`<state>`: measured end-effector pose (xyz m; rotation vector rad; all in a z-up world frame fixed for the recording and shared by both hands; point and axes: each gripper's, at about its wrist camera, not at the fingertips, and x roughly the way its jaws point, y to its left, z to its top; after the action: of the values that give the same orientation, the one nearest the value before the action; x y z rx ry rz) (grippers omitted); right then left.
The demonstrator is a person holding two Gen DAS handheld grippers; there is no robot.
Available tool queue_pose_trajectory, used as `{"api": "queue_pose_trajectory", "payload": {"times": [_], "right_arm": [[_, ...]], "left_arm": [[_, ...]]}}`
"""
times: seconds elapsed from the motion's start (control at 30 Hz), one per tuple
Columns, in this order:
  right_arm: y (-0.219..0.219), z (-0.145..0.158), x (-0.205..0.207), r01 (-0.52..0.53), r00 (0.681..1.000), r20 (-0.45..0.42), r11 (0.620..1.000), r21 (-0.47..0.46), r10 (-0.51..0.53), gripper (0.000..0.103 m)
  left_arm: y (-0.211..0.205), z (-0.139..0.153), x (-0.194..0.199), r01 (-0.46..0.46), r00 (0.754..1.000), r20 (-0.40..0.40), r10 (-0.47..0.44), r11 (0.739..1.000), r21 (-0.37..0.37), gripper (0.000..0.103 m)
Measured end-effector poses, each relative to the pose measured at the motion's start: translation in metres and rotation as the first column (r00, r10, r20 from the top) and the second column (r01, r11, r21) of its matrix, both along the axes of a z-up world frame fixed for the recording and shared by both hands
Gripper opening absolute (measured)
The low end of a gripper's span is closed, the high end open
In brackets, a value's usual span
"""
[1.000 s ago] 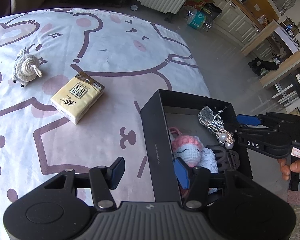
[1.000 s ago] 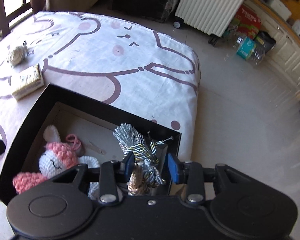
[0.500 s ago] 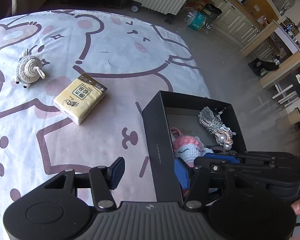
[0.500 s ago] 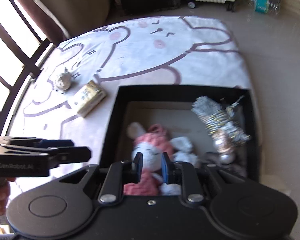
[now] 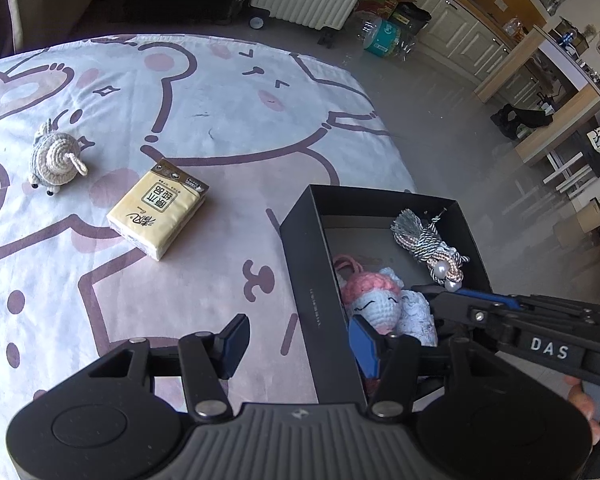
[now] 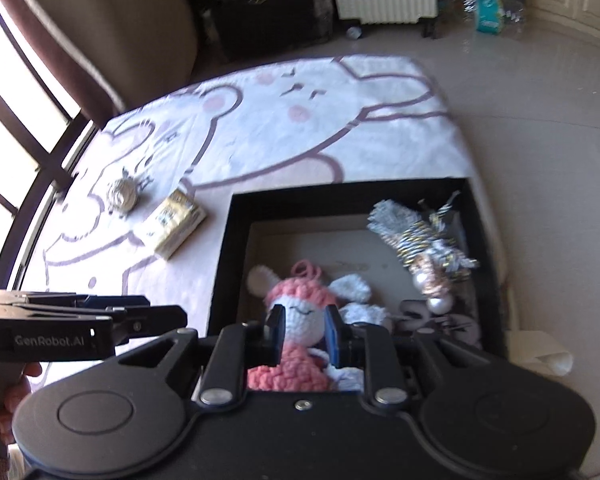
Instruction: Organize objects
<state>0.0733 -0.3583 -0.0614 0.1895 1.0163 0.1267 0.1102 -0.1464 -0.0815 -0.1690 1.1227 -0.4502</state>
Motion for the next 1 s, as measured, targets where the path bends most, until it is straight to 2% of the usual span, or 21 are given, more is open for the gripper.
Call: {"api": "queue_pose_trajectory", "payload": {"times": [0.13, 0.23, 0.33, 0.47, 0.6, 0.67, 0.77, 0.93, 1.0], "right_arm": [[-0.010, 0.012, -0.013, 0.067, 0.997, 0.035, 0.997, -0.040, -0.066, 0.026], [-0.016, 0.017, -0.023, 0.117, 0.992, 0.061, 0.990, -0.082, -0.112, 0.030], [-0.019, 0.020, -0.029, 0.154, 0.986, 0.081, 0.980, -0.127, -0.145, 0.039], [-0.021, 0.022, -0.035, 0.186, 0.980, 0.096, 0.971, -0.148, -0.173, 0.059], [-0.018, 0.023, -0.039, 0.203, 0.977, 0.110, 0.960, -0.191, -0.185, 0.070], [-0.018, 0.023, -0.041, 0.210, 0.975, 0.120, 0.959, -0.193, -0.189, 0.075], [-0.017, 0.023, -0.044, 0.218, 0.972, 0.128, 0.958, -0.186, -0.196, 0.081], [-0.015, 0.020, -0.048, 0.230, 0.970, 0.130, 0.951, -0.206, -0.206, 0.088], [-0.015, 0.018, -0.049, 0.237, 0.968, 0.130, 0.948, -0.212, -0.213, 0.095]], "left_arm": [[-0.002, 0.003, -0.002, 0.016, 1.000, 0.007, -0.016, 1.000, 0.013, 0.056], [-0.004, 0.004, -0.004, 0.026, 1.000, 0.015, -0.027, 0.999, 0.029, 0.061], [-0.005, 0.004, -0.005, 0.036, 0.999, 0.023, -0.037, 0.998, 0.044, 0.067], [-0.006, 0.006, -0.006, 0.046, 0.998, 0.044, -0.050, 0.996, 0.077, 0.073], [-0.007, 0.006, -0.007, 0.050, 0.996, 0.064, -0.056, 0.993, 0.103, 0.085], [-0.007, 0.006, -0.008, 0.050, 0.995, 0.077, -0.059, 0.992, 0.117, 0.093], [-0.007, 0.007, -0.008, 0.050, 0.994, 0.088, -0.061, 0.990, 0.130, 0.099], [-0.006, 0.008, -0.007, 0.042, 0.993, 0.101, -0.056, 0.991, 0.131, 0.103], [-0.006, 0.008, -0.007, 0.043, 0.992, 0.112, -0.058, 0.990, 0.138, 0.103]]}}
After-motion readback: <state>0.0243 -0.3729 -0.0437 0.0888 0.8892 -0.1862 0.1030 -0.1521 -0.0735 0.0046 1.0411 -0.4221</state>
